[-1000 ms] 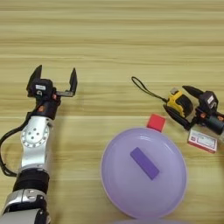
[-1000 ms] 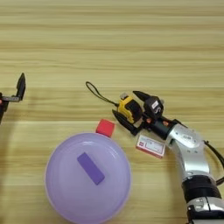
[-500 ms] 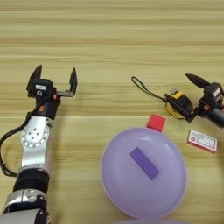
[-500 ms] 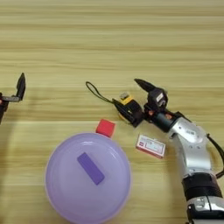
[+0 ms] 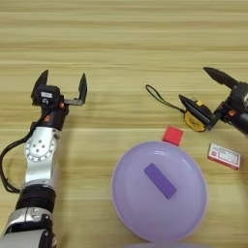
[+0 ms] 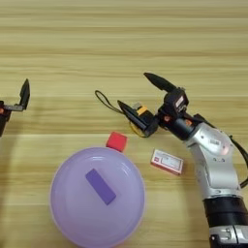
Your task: Move the objects on the table
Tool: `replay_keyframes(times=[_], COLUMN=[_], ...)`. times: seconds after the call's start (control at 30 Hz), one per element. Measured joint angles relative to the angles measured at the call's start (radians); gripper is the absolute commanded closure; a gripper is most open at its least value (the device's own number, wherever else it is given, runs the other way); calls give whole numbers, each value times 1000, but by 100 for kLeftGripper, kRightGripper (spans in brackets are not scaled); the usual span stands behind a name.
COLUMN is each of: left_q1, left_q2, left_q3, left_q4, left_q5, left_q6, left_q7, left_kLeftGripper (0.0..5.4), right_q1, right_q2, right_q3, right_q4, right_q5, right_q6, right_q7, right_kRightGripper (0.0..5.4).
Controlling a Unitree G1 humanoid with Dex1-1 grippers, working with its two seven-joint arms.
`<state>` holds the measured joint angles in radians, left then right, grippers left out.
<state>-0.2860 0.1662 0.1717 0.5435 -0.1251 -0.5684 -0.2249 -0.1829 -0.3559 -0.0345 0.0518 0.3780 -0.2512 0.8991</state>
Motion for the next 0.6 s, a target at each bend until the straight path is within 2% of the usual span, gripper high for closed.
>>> replay_keyframes(times=[0.27, 0.6], left_q1=[-2, -7], left_q2=[0, -1], left_q3=[-1, -9], left_q4=[0, 0], left_q5=[0, 0], left_q6=[0, 0], left_q7=[3, 5], left_kLeftGripper=[0, 0], right_q1=[74, 112], right_q2=[-40, -93], right_q3=[56, 90], right_q4=[-136, -140], right_q5=[24, 27], right_q6=[64, 91], right_q7=[71, 145], right_kRightGripper=[2, 2])
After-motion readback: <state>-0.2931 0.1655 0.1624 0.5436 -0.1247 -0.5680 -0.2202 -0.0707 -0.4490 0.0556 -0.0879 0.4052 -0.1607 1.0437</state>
